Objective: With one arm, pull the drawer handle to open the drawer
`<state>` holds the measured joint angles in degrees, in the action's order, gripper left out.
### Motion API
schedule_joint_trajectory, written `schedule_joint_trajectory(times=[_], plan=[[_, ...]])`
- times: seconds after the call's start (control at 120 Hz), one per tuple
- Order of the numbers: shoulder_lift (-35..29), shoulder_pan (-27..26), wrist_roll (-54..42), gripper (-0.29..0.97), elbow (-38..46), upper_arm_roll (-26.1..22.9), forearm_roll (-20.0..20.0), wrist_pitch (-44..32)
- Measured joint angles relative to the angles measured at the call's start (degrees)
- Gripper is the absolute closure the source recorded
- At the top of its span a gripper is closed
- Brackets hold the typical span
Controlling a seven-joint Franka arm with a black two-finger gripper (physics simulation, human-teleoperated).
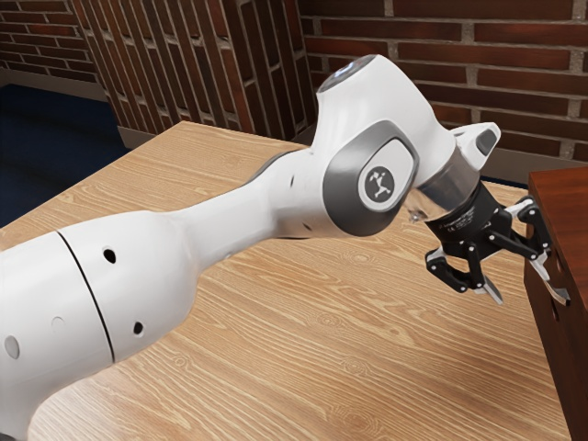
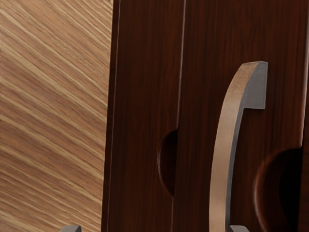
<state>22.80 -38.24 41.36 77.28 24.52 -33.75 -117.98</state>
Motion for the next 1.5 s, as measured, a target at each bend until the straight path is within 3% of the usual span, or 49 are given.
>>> schedule_joint_trajectory(times=[0.967,1.5], plan=[[1.64,0.02,0.16,0.43,-1.61,0.16,-0.06,0.11],[-2.87,0.81,0.31,0.44,4.46,0.25,0.02,0.09]])
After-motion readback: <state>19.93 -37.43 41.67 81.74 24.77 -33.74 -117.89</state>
